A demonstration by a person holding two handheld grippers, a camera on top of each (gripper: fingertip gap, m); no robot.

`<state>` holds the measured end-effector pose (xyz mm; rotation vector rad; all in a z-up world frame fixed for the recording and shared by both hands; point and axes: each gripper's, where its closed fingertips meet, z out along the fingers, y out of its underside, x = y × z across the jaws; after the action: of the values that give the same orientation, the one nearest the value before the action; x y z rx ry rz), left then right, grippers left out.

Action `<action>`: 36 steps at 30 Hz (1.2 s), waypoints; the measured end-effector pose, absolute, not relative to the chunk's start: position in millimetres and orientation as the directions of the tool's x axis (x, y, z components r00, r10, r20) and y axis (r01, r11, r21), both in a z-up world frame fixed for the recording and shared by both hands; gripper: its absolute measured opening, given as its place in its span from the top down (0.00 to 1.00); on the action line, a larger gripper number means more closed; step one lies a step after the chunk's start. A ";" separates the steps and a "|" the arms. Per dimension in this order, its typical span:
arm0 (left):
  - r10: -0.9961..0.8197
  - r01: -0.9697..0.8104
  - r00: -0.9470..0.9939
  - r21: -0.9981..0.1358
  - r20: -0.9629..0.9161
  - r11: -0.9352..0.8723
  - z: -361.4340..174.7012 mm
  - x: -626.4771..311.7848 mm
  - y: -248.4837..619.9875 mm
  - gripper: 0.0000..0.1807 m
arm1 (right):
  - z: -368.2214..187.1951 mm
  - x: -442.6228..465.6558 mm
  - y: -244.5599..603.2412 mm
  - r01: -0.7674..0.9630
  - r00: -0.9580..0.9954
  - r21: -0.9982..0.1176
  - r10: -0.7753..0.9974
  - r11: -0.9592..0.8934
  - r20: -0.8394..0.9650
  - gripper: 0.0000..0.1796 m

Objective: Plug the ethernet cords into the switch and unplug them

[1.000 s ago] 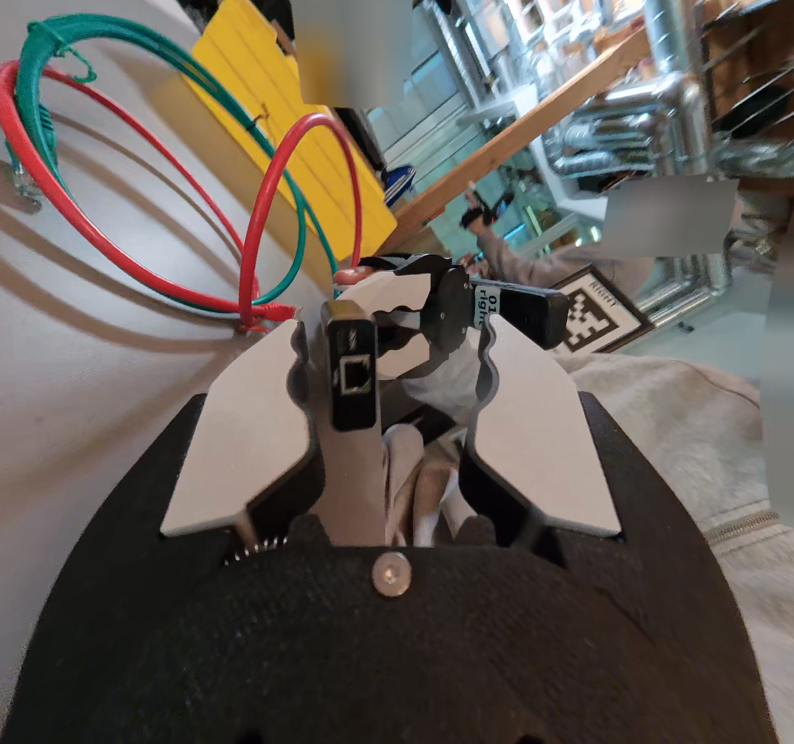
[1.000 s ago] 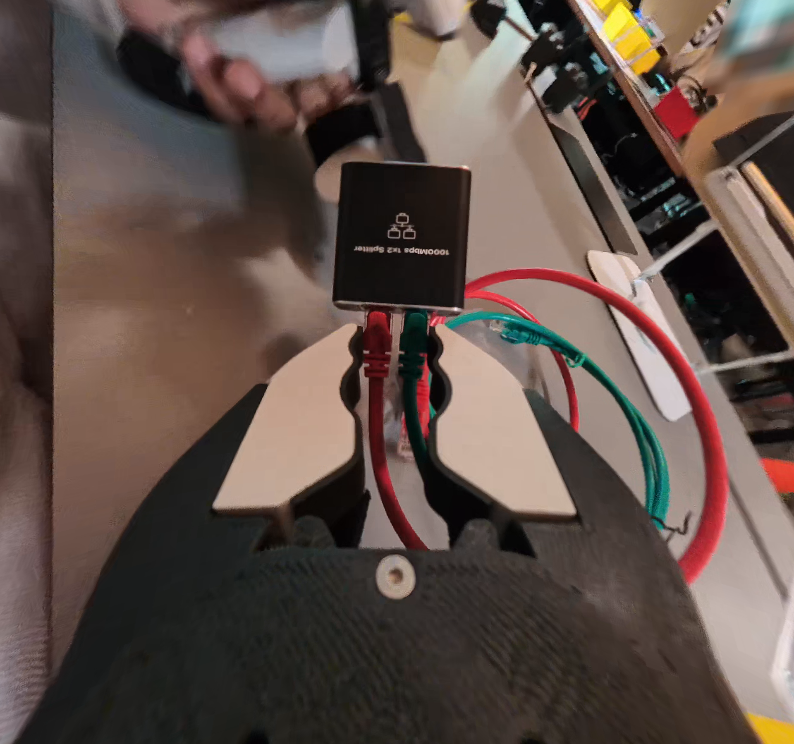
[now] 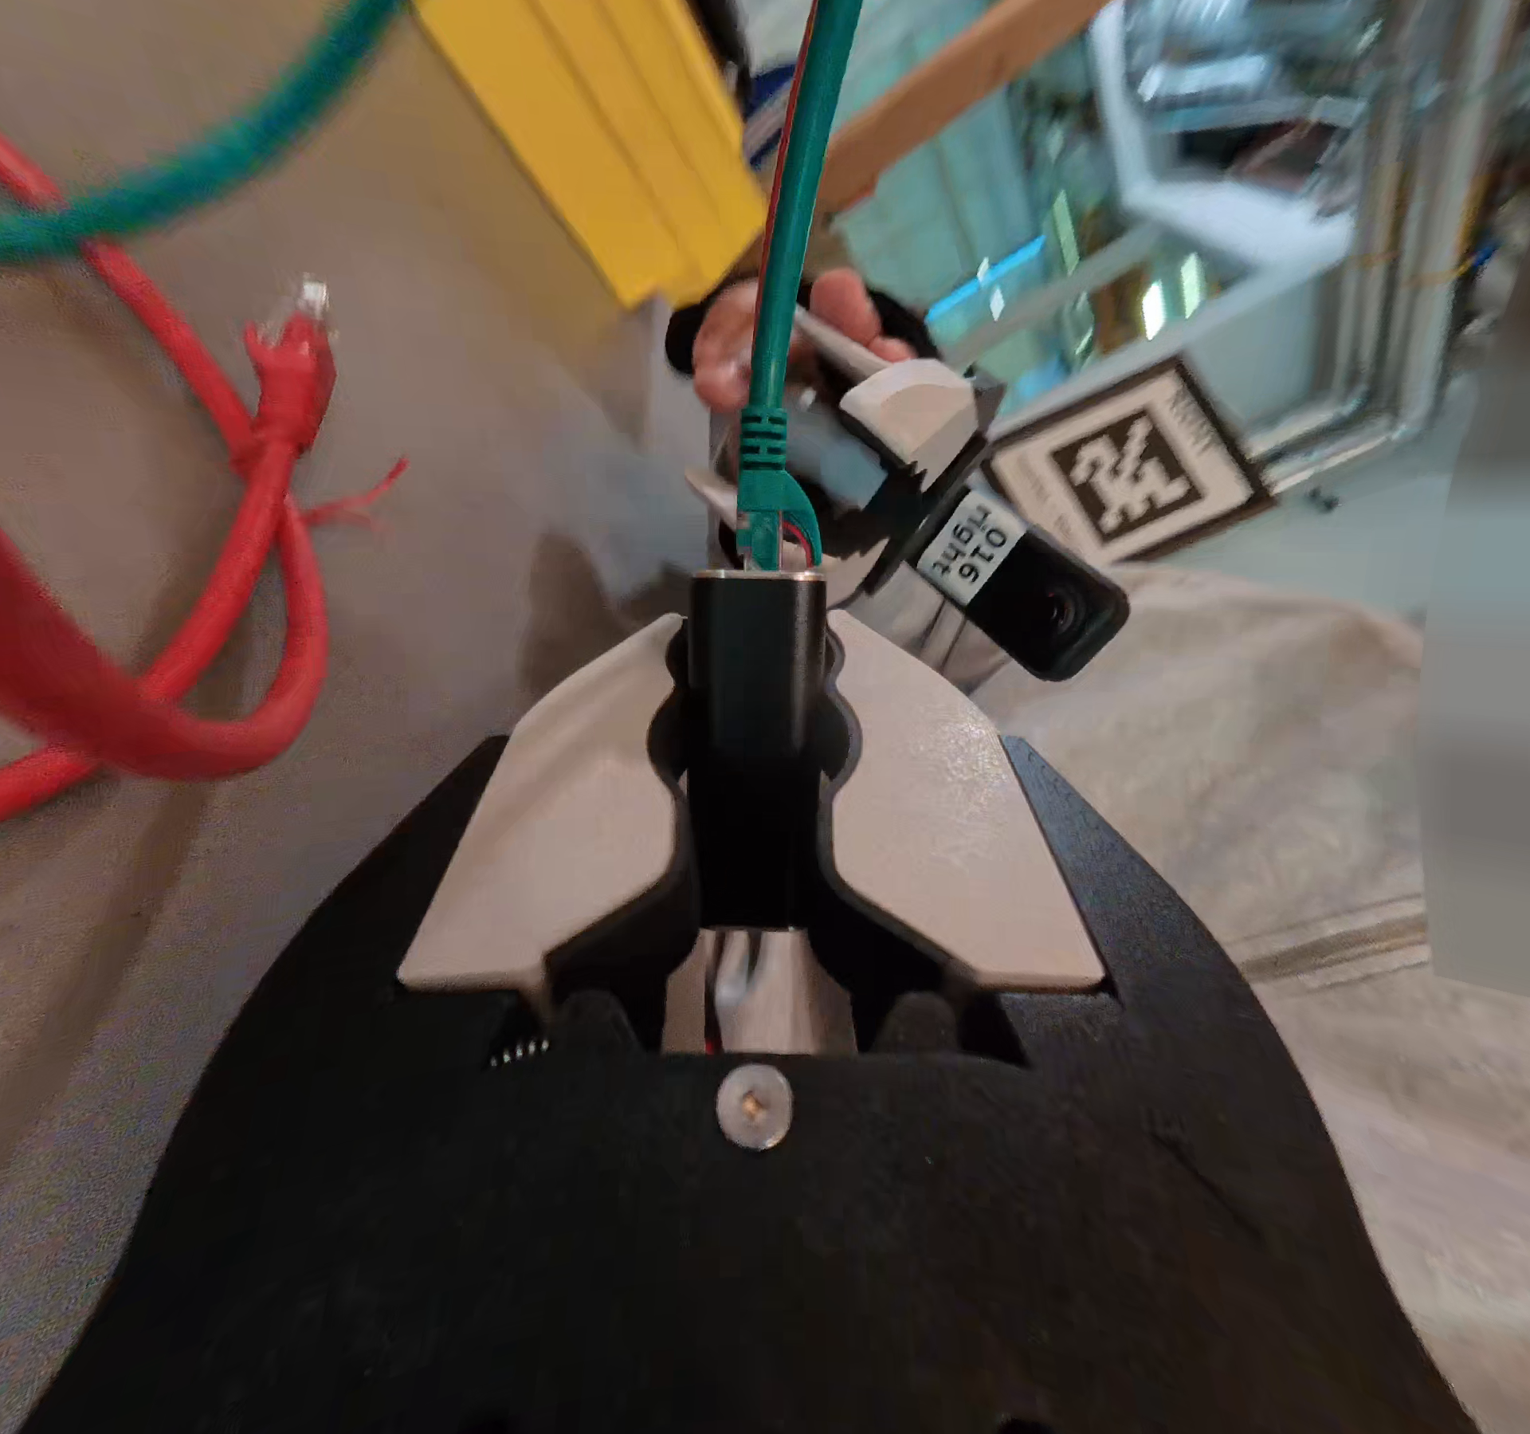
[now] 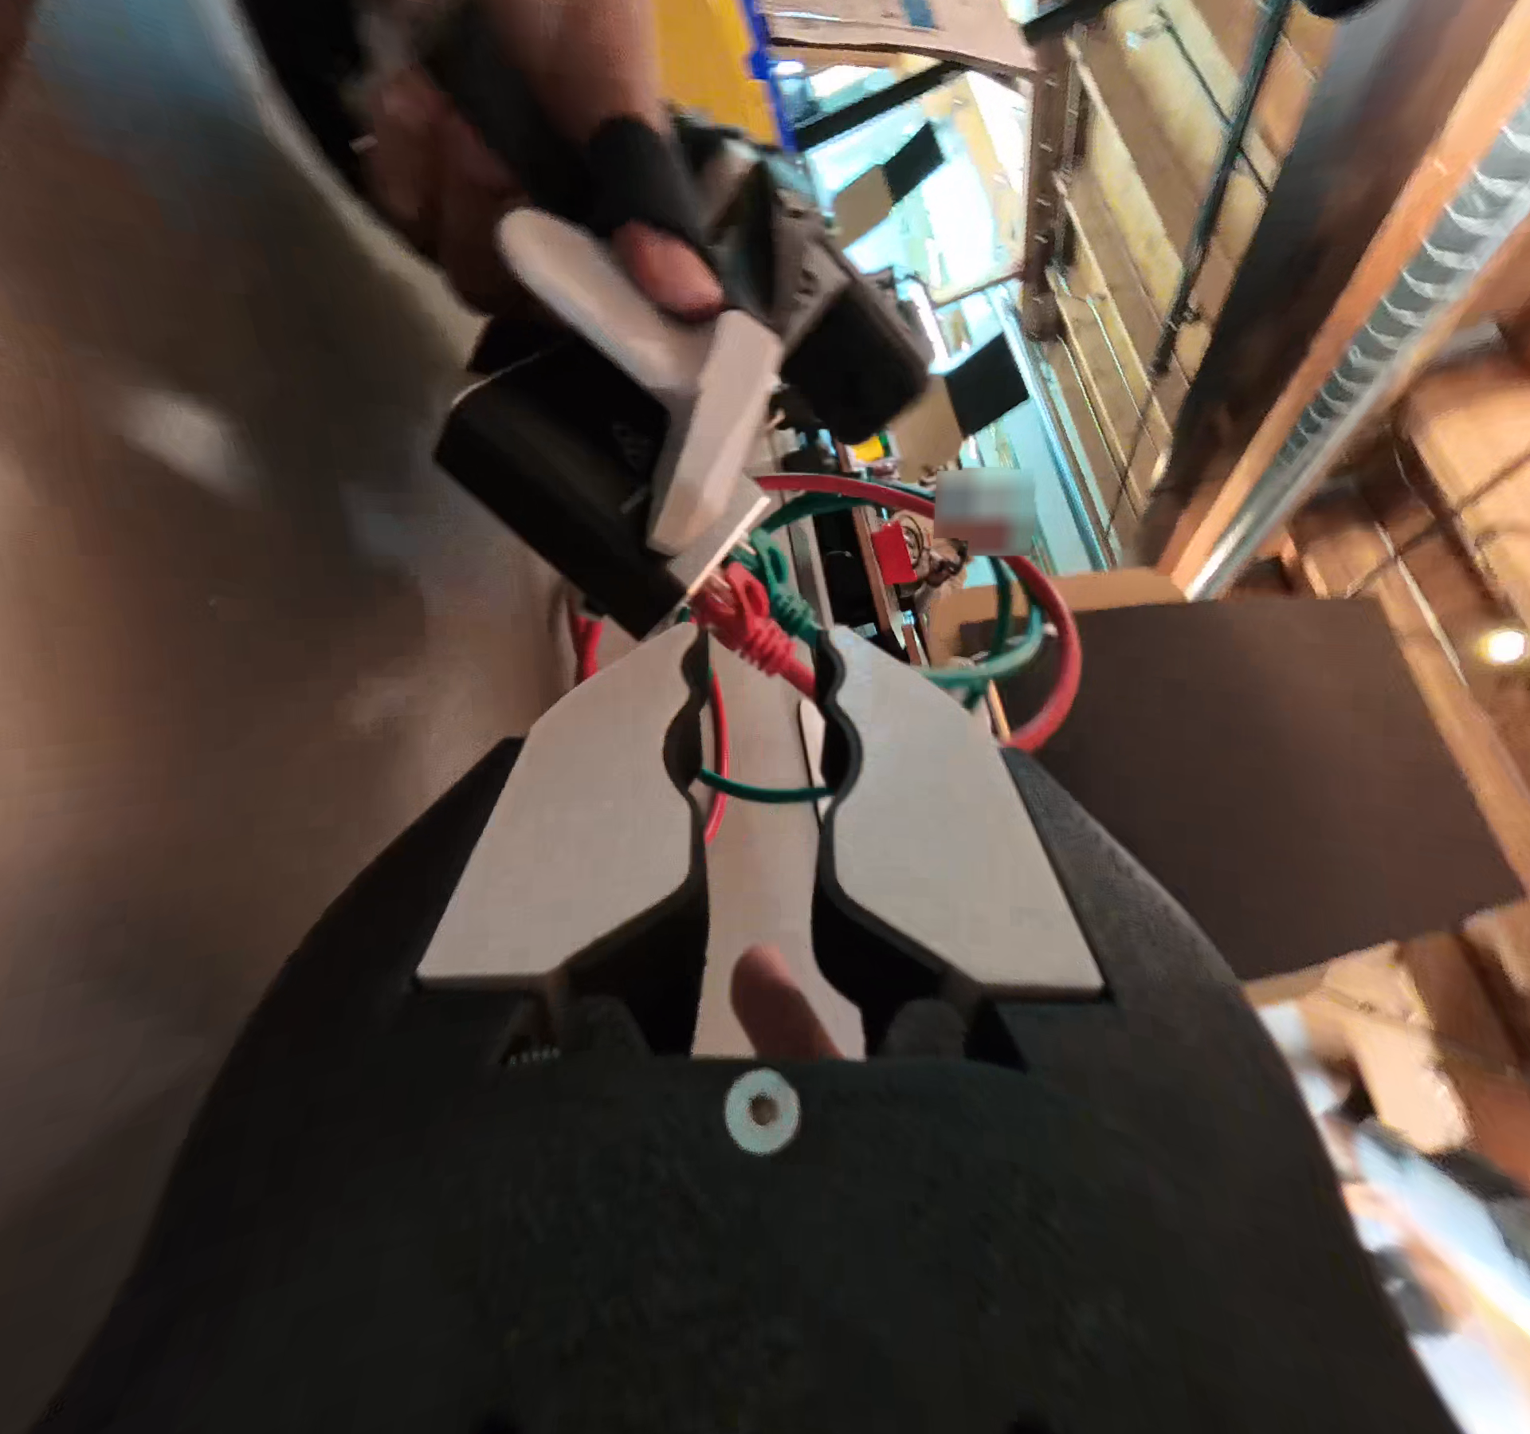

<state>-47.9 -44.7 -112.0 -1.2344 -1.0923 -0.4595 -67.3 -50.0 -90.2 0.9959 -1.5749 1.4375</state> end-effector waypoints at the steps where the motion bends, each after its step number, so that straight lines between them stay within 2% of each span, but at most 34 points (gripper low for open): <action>1: 0.231 0.760 0.468 -0.522 0.853 0.387 -104.1 -51.8 -51.9 0.85 | -82.4 -72.3 -49.2 -0.884 -0.466 -0.464 -0.016 0.059 0.885 0.85; 5: 0.108 0.560 0.566 -0.476 0.818 0.678 -63.4 -63.1 -94.4 0.86 | -68.5 -88.2 -46.0 -0.717 -0.695 -0.696 0.037 0.041 0.718 0.79; 9: 0.135 0.373 0.582 -0.411 0.802 0.832 -52.4 -67.0 -128.4 0.86 | -70.9 -91.4 -47.3 -0.643 -0.764 -0.765 0.026 0.037 0.644 0.78; 12: 0.113 0.324 0.595 -0.366 0.796 0.872 -45.6 -66.8 -130.4 0.86 | -74.2 -84.4 -50.1 -0.617 -0.787 -0.786 -0.003 0.031 0.618 0.78; 15: 0.142 0.325 0.592 -0.396 0.793 0.859 -42.7 -68.5 -112.4 0.85 | -72.7 -74.5 -53.3 -0.556 -0.831 -0.831 -0.026 0.009 0.555 0.79; 17: 0.167 0.328 0.595 -0.427 0.786 0.842 -40.5 -69.2 -97.4 0.85 | -69.0 -67.3 -55.7 -0.438 -0.897 -0.899 -0.053 -0.012 0.438 0.78; 20: 0.181 0.341 0.603 -0.457 0.777 0.822 -39.4 -69.8 -77.6 0.86 | -64.0 -59.1 -59.6 -0.133 -0.983 -0.991 -0.122 -0.023 0.135 0.75; 22: 0.193 0.353 0.601 -0.475 0.776 0.806 -41.2 -70.6 -68.1 0.86 | -64.9 -56.6 -60.8 0.071 -0.983 -0.997 -0.171 0.008 -0.071 0.70; 26: 0.232 0.373 0.586 -0.512 0.777 0.774 -48.4 -73.1 -57.6 0.86 | -61.9 -55.6 -57.9 0.345 -0.903 -0.938 -0.259 0.037 -0.343 0.74; 30: 0.251 0.392 0.570 -0.526 0.783 0.755 -55.0 -75.0 -49.2 0.86 | -68.6 -61.9 -57.7 0.407 -0.878 -0.911 -0.246 0.073 -0.412 0.78; 32: 0.276 0.383 0.565 -0.543 0.778 0.748 -58.1 -76.3 -46.3 0.86 | -71.1 -59.4 -57.0 0.391 -0.879 -0.915 -0.252 0.100 -0.404 0.84; 36: 0.260 0.415 0.571 -0.546 0.779 0.728 -59.2 -75.6 -43.2 0.86 | -71.9 -60.4 -55.2 0.443 -0.846 -0.885 -0.259 0.147 -0.466 0.85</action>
<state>-75.6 -43.2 -59.2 -0.7827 -0.9861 -0.1029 -60.4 -55.2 -71.9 -0.2492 -2.7094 2.4893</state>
